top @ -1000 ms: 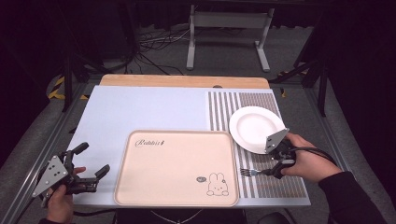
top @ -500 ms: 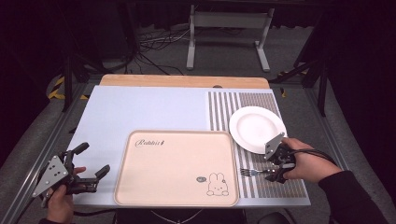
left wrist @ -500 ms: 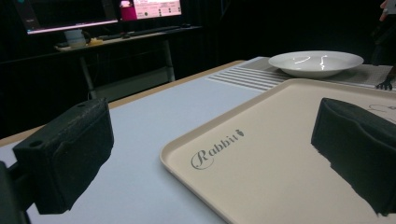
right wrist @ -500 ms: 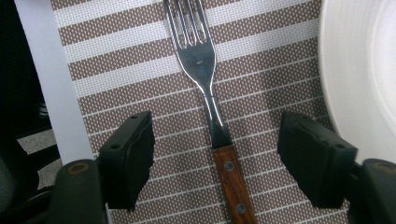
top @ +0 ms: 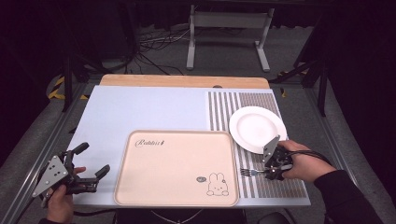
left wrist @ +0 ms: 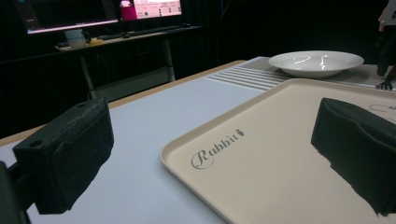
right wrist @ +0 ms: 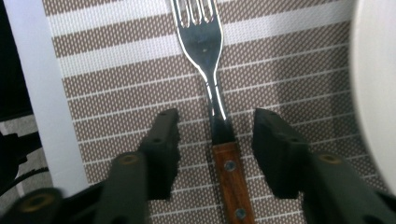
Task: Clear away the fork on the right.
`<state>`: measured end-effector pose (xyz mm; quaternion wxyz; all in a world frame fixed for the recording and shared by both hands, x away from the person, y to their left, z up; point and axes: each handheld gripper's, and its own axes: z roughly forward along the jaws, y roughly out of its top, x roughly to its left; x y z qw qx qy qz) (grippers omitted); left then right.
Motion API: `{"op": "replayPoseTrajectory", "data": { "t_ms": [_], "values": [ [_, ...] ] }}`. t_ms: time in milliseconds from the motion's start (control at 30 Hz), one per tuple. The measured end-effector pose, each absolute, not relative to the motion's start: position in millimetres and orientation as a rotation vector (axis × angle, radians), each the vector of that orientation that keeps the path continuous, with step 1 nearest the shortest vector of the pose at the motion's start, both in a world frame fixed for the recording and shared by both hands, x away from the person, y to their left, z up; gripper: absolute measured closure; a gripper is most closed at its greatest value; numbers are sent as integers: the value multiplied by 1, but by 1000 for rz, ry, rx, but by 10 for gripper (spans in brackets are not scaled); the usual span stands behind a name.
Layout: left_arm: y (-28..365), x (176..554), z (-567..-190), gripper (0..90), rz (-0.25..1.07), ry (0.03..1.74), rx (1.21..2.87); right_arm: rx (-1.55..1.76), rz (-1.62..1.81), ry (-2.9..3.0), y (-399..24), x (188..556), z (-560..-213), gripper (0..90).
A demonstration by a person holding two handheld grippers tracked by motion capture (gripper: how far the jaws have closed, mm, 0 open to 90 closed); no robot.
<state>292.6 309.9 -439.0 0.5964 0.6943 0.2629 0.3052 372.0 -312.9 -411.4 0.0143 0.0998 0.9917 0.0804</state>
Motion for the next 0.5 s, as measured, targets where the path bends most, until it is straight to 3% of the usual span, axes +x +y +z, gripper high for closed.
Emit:
{"op": "replayPoseTrajectory", "data": {
  "t_ms": [233, 500],
  "values": [
    [310, 293, -439, 0, 708, 610, 1609, 199, 184, 3091, -310, 375, -413, 768],
    [310, 293, -439, 0, 707, 610, 1610, 126, 158, 3108, -309, 377, -413, 783]
  ]
}}
